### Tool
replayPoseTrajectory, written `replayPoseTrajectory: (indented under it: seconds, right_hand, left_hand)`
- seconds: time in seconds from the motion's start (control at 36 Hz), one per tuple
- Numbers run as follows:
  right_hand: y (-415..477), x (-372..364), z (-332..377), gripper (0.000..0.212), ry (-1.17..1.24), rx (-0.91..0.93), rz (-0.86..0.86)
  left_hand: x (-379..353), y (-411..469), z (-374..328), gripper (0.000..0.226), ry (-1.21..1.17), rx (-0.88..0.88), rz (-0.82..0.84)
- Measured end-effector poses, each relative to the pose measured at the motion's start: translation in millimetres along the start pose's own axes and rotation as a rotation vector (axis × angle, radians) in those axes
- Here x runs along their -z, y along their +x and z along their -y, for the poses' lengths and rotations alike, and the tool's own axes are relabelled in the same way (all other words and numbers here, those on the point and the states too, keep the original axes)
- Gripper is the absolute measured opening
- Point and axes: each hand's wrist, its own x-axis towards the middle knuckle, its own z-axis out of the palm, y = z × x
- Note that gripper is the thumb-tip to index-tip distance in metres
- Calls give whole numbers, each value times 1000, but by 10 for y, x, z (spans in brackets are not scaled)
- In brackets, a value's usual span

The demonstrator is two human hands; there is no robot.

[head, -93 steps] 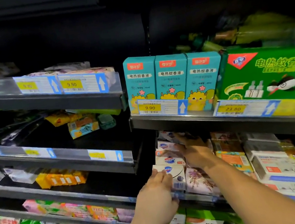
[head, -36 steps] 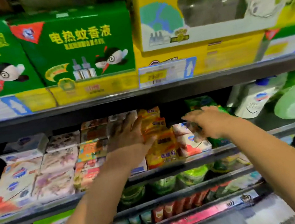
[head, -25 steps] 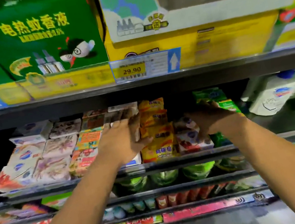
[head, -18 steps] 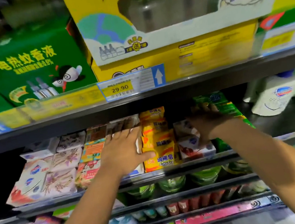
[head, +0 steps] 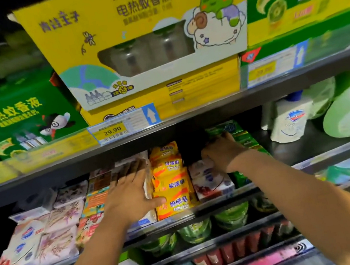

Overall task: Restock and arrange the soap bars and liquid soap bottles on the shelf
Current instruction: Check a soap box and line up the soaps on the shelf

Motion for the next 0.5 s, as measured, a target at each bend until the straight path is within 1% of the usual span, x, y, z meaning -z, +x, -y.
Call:
replayPoseTrajectory:
  seconds: [0.06,0.08,0.14,0.19,0.28,0.33,0.36,0.39,0.42,0.44,0.47,0.5]
  right_hand:
    - [-32,15,-19,44,77,2,-17]
    - [-56,20,-34,48,165,-1,-33]
    - [-117,21,-76,51,404,-19,-99]
    - [-194,21,-99,46,674,-45,-172]
    - [-332,15,-83,40,1089,-29,-255]
    - [-465,62,-61,42,1261,-29,-323]
    - [-549,103,-42,41,1335,-40,-349]
    - [-638,142,-22,42,1418,-37,-367]
    - [-712,164,-10,43,1487,-33,-367]
    - [-787,182,9,44,1543,-26,-368]
    - [-846,188,23,43,1590,-29,-380]
    - [-905,192,40,41,1643,-35,-395]
  left_hand:
    - [9,-18,-12,109,-6,4,12]
    - [5,-22,-15,108,-8,1,10]
    - [12,-39,-23,108,-21,2,-3]
    - [12,-46,-20,108,-34,-4,-14]
    - [52,-77,-3,111,-89,-3,10]
    - [100,-105,3,121,-146,6,39]
    - [107,-114,24,120,-204,15,50]
    - [130,-138,25,108,-301,27,50]
    - [156,-161,18,88,-419,36,34]
    - [179,-185,6,74,-526,38,-3]
    - [196,-204,-28,72,-597,25,-53]
    - [209,-228,-76,74,-597,10,-102]
